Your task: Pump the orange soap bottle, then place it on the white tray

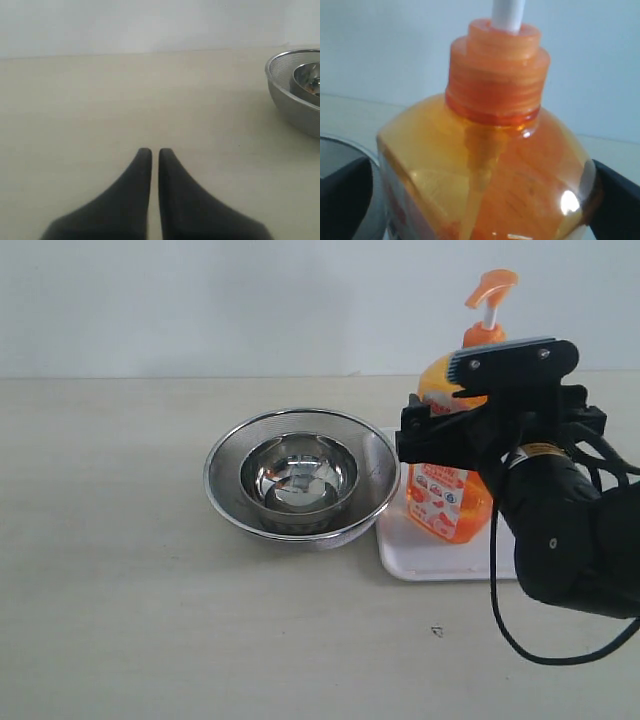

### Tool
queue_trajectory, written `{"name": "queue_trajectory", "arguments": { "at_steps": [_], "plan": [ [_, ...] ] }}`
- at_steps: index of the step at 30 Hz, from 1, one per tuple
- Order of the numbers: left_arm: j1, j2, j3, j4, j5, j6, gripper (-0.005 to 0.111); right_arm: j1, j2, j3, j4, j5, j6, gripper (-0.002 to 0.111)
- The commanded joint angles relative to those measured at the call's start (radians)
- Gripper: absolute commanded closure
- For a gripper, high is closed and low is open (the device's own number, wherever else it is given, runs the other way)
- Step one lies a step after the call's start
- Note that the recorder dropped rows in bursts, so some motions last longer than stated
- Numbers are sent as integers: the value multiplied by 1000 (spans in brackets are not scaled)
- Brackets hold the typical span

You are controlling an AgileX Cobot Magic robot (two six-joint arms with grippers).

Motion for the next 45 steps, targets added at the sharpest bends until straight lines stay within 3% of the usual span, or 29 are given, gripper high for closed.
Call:
{"name": "queue_trajectory", "arguments": {
  "at_steps": [1, 12, 15, 18, 19, 21, 26, 38, 45],
  "plan": [
    [2, -3, -1, -2, -8, 2, 102, -1, -8, -1, -122, 67, -36, 3],
    [2, -3, -1, -2, -8, 2, 102, -1, -8, -1, 43, 69, -127, 7],
    [2, -3, -1, -2, -8, 2, 102, -1, -8, -1, 79, 62, -131, 31],
    [2, -3, -1, -2, -8, 2, 102, -1, -8, -1, 80, 62, -117, 67],
    [2, -3, -1, -2, -8, 2, 102, -1, -8, -1, 80, 59, -124, 91],
    [2, -3, -1, -2, -8, 2, 102, -1, -8, -1, 57, 57, -127, 108],
    [2, -3, -1, -2, -8, 2, 102, -1, -8, -3, 109, 16, 15, 108],
    [2, -3, -1, -2, -8, 2, 102, 29, -8, -94, 270, -26, -137, 108],
    [2, -3, -1, -2, -8, 2, 102, 29, -6, -94, 284, -30, -75, 108]
  ]
}}
